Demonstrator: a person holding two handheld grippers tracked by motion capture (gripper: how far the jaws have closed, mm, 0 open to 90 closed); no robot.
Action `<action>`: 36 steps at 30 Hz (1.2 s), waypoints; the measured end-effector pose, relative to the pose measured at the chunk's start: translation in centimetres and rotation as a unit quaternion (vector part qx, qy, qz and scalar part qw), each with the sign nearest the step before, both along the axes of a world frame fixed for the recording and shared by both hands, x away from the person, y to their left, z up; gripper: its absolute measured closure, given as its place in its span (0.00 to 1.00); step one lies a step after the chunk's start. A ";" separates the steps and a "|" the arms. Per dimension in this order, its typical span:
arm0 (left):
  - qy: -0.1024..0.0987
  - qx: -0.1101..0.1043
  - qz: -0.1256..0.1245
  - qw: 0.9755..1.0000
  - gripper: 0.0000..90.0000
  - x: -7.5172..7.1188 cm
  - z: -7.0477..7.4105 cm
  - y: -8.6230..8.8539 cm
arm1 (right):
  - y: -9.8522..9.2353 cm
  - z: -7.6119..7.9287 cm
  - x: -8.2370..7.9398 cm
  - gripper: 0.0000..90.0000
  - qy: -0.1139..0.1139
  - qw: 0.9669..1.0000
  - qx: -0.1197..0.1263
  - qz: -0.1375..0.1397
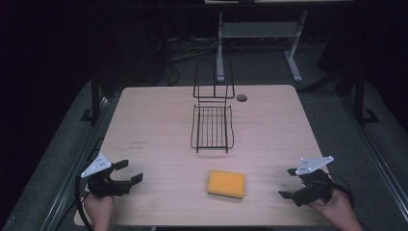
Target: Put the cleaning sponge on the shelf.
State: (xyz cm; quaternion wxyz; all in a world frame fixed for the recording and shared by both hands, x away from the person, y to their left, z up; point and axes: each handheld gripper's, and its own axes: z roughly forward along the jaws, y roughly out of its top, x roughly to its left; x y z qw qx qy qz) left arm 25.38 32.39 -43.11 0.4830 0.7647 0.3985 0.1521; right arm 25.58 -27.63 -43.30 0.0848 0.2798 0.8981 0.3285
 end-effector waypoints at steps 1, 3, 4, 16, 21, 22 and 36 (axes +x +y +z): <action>0.000 -0.002 0.000 1.000 0.16 0.0 0.0 0.0 | 0.1 0.1 0.0 0.17 0.001 1.000 0.000 0.003; 0.000 -0.001 0.000 1.000 0.16 0.1 0.0 0.0 | 0.5 0.2 0.1 0.17 0.002 1.000 -0.001 0.007; -0.001 -0.002 0.000 1.000 0.16 0.1 0.0 0.0 | 0.5 0.2 0.1 0.17 0.002 1.000 -0.001 0.007; 0.000 0.006 -0.003 1.000 0.16 0.1 0.0 -0.2 | 2.1 0.8 0.6 0.17 0.011 0.999 -0.008 0.038; -0.001 0.003 -0.005 1.000 0.16 0.1 0.0 -0.1 | 2.7 1.2 0.7 0.17 0.010 0.999 -0.011 0.047; -0.001 0.003 -0.005 1.000 0.16 0.1 0.0 -0.1 | 3.1 1.5 0.8 0.17 0.009 0.998 -0.015 0.054; -0.003 0.003 -0.008 1.000 0.16 0.1 0.1 -0.2 | 5.3 2.2 1.8 0.17 0.019 0.995 -0.031 0.089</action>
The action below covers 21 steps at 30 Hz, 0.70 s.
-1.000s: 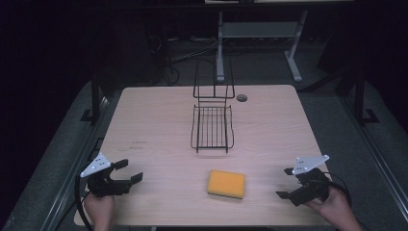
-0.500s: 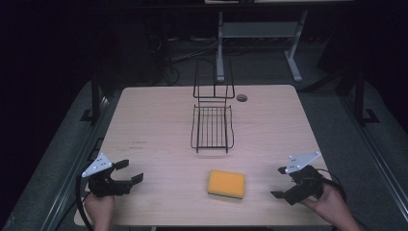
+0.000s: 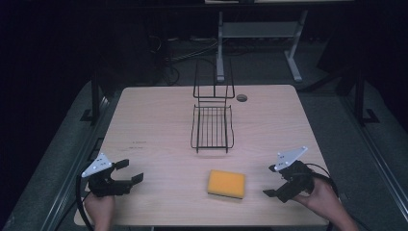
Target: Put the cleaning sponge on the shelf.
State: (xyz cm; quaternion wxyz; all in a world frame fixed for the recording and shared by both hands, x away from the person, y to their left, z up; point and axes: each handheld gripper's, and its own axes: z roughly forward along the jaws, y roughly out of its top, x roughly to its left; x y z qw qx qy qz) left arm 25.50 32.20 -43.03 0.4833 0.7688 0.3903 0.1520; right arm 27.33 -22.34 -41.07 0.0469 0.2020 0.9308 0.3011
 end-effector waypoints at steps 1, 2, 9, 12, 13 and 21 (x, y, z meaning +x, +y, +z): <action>0.000 0.002 0.000 1.000 0.16 0.0 0.0 0.0 | 0.1 0.0 0.0 0.17 0.001 1.000 -0.001 0.002; 0.000 0.002 0.000 1.000 0.16 0.0 0.0 0.0 | 0.1 0.0 0.0 0.17 0.001 1.000 -0.001 0.002; 0.000 0.001 0.000 1.000 0.16 0.0 0.0 0.0 | 1.4 0.2 0.6 0.17 0.004 1.000 -0.010 0.021; -0.001 0.000 -0.001 1.000 0.16 0.0 0.0 0.0 | 1.9 0.4 0.7 0.17 0.008 1.000 -0.009 0.029; -0.001 0.000 -0.001 1.000 0.16 0.0 0.0 0.0 | 2.2 0.4 0.7 0.17 0.012 0.999 -0.010 0.029; -0.004 0.001 0.001 1.000 0.16 -0.1 0.1 0.0 | 3.3 0.4 1.1 0.17 0.013 0.999 -0.016 0.045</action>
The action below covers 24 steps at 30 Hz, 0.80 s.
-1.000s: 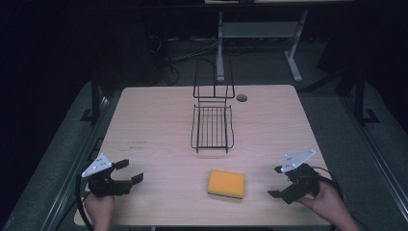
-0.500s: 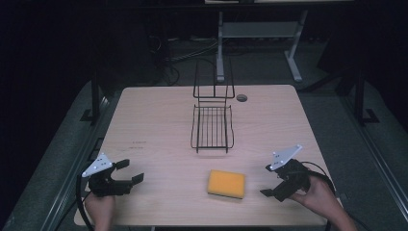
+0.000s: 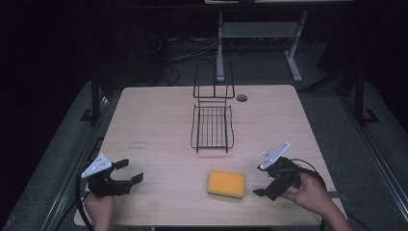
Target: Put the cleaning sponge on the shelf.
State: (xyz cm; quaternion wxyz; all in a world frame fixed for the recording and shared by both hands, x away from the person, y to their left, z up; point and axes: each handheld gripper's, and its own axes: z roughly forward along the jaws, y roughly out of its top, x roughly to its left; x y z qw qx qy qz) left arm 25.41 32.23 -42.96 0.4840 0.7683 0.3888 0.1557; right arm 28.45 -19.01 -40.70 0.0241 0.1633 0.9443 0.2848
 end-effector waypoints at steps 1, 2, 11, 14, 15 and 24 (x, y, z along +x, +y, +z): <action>-0.001 0.000 0.000 1.000 0.16 0.0 0.0 0.0 | 0.1 0.0 0.0 0.17 0.000 1.000 0.000 0.002; -0.002 0.001 -0.001 1.000 0.16 0.0 0.0 0.0 | 0.3 -0.1 0.1 0.17 0.000 1.000 -0.003 0.003; -0.003 0.002 0.000 1.000 0.16 0.0 0.1 -0.1 | 1.8 0.5 0.4 0.17 0.000 1.000 -0.005 0.023; -0.003 0.001 0.001 1.000 0.16 0.0 0.1 -0.1 | 2.3 0.6 0.6 0.17 0.000 1.000 -0.008 0.029; -0.004 0.001 0.002 1.000 0.16 0.0 0.1 -0.1 | 2.5 0.7 0.6 0.17 0.000 0.999 -0.009 0.032; -0.005 0.002 0.001 1.000 0.16 0.0 0.1 -0.1 | 4.5 0.5 1.0 0.17 0.003 0.998 -0.015 0.054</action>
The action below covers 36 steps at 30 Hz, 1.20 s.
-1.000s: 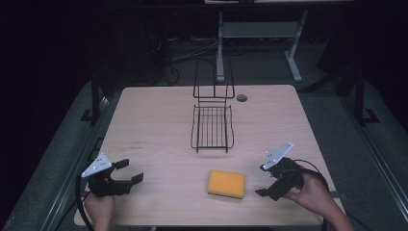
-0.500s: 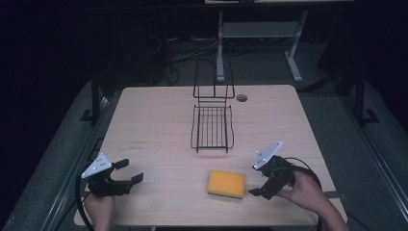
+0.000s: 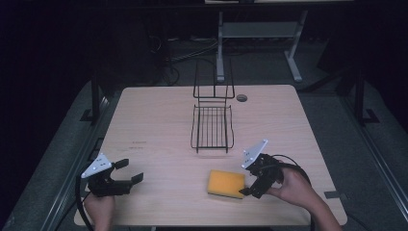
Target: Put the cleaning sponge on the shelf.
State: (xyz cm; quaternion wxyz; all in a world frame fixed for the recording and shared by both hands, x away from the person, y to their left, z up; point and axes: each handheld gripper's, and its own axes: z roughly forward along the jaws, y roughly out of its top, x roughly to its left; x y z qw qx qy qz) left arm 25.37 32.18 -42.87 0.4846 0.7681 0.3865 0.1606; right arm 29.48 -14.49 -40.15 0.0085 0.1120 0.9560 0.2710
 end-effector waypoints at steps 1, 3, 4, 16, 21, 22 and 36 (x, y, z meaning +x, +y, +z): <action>0.001 0.000 0.000 1.000 0.16 0.0 0.0 0.0 | 0.1 -0.1 0.1 0.17 0.000 1.000 0.000 0.002; 0.001 0.000 -0.001 1.000 0.16 0.0 0.0 0.0 | 0.4 -0.2 0.2 0.17 0.003 1.000 0.001 0.001; 0.001 0.000 -0.001 1.000 0.16 0.0 0.0 0.0 | 0.4 -0.2 0.2 0.17 0.003 1.000 0.001 0.001; 0.000 -0.002 -0.003 1.000 0.16 0.1 0.0 -0.2 | 2.4 -1.2 0.8 0.16 0.007 1.000 -0.008 0.012; 0.003 -0.002 -0.005 1.000 0.16 0.1 -0.1 -0.2 | 2.9 -1.5 1.0 0.16 0.013 1.000 -0.013 0.011; 0.003 -0.001 -0.005 1.000 0.16 0.1 -0.1 -0.2 | 3.1 -1.6 1.1 0.16 0.014 1.000 -0.014 0.011; 0.003 -0.004 -0.003 1.000 0.16 0.1 0.0 0.0 | 4.1 -2.9 1.5 0.16 0.033 0.999 -0.021 0.010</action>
